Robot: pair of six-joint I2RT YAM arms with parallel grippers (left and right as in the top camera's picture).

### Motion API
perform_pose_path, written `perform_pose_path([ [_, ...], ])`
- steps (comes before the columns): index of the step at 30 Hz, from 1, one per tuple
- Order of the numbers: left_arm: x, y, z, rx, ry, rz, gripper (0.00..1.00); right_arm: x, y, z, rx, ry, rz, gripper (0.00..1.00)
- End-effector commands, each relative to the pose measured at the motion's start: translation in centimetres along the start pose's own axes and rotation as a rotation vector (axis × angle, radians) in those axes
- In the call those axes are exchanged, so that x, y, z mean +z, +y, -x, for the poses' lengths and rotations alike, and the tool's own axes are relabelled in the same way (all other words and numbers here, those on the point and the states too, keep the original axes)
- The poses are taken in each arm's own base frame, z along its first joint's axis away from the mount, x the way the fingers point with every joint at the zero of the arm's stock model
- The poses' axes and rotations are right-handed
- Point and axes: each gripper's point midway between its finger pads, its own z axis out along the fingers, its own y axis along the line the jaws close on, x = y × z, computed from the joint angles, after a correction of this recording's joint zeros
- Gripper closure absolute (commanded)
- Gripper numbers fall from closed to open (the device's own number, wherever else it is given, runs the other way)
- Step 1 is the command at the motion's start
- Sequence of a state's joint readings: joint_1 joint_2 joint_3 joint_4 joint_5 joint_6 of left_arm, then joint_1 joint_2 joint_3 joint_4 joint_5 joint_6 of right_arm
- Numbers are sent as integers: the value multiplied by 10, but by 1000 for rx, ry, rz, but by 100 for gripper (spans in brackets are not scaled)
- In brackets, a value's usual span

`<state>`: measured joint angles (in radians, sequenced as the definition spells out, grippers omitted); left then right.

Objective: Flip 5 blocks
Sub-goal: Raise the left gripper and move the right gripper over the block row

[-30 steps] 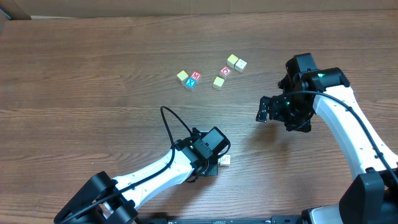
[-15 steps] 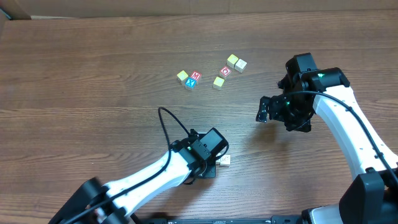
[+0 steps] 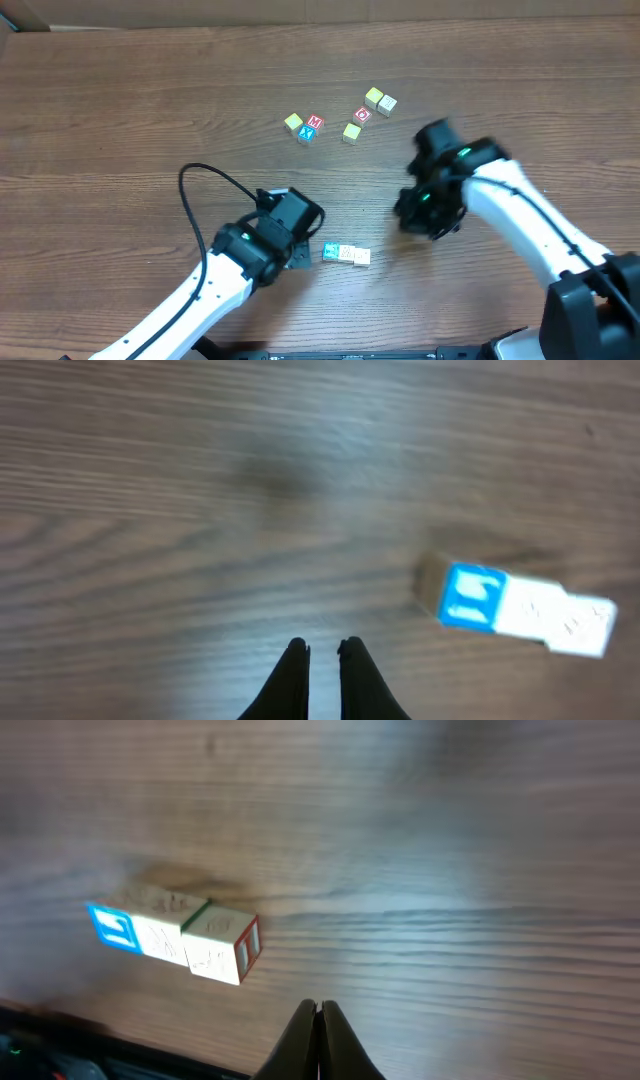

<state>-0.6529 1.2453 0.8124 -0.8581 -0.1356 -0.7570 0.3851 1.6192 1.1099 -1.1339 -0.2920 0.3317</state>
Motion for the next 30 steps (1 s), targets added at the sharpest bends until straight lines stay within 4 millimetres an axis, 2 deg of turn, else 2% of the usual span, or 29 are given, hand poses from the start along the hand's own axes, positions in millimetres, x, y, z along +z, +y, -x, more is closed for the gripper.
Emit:
perform_pose_path([
  [1, -2, 12, 15, 21, -32, 25, 94, 23, 10, -20, 95, 20, -43, 96],
  [8, -2, 18, 20, 24, -39, 34, 92, 55, 35, -55, 70, 43, -80, 96],
  [18, -2, 16, 23, 26, -51, 28, 87, 75, 73, -95, 151, -15, -131, 96],
  [23, -2, 15, 24, 40, -56, 25, 86, 77, 72, -96, 152, -75, -175, 96],
  [30, -2, 15, 24, 66, -55, 28, 87, 72, 58, -77, 126, -192, -249, 96],
])
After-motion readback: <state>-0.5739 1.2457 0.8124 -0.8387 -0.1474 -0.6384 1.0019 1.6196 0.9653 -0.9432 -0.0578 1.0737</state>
